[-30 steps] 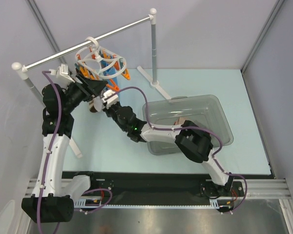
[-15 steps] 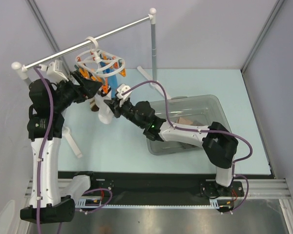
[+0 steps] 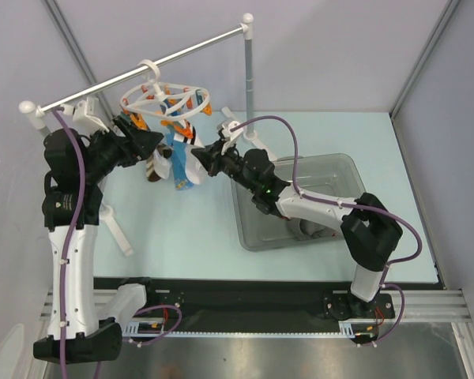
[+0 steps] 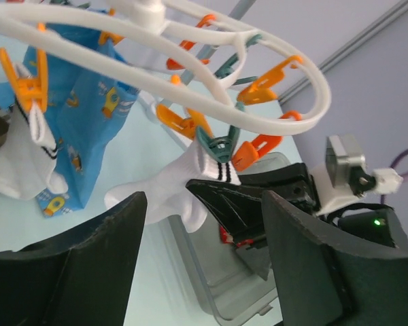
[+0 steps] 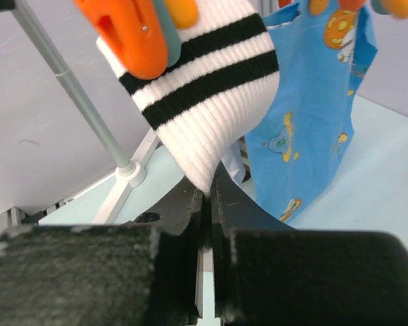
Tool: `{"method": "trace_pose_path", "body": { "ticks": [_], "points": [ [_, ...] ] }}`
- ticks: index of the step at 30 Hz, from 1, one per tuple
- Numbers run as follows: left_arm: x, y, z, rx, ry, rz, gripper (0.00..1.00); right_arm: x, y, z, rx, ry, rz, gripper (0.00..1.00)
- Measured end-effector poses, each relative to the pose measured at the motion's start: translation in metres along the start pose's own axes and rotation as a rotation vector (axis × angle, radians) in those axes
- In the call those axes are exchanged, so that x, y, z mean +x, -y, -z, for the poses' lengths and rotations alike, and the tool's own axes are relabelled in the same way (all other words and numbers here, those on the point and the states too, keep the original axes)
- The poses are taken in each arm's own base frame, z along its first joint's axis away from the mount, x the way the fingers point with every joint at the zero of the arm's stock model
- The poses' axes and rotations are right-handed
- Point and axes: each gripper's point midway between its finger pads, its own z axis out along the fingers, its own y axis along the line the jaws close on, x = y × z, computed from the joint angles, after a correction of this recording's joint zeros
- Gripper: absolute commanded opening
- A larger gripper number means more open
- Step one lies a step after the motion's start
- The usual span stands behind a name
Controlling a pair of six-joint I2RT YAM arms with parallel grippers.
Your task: Remove the socks clipped to the hanger
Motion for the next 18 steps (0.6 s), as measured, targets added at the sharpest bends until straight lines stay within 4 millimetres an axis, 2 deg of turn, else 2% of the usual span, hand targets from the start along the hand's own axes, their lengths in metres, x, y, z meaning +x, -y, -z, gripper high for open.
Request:
{"method": "trace_pose_path", "body": {
  "ticks": [5,6,9,12,18],
  "points": [
    [-0.013,0.017,-0.002,0.088,0.038,-0.011,0.64,-0.007,0.015,0.001,0.01,0.013,-0.035,0.0],
    [-0.015,0.021,-0.003,0.107,0.041,-0.01,0.57,-0.008,0.017,0.001,0.01,0.016,-0.043,0.0],
    [-0.018,0.028,-0.009,0.153,0.044,-0.007,0.44,-0.011,0.022,0.001,0.009,0.023,-0.064,0.0],
    [-0.017,0.036,-0.019,0.19,0.028,-0.008,0.36,-0.012,0.022,0.002,-0.003,0.022,-0.081,0.0],
    [-0.011,0.072,-0.048,0.277,-0.045,-0.031,0.3,-0.01,0.014,0.002,-0.042,0.011,-0.093,0.0]
  ]
}}
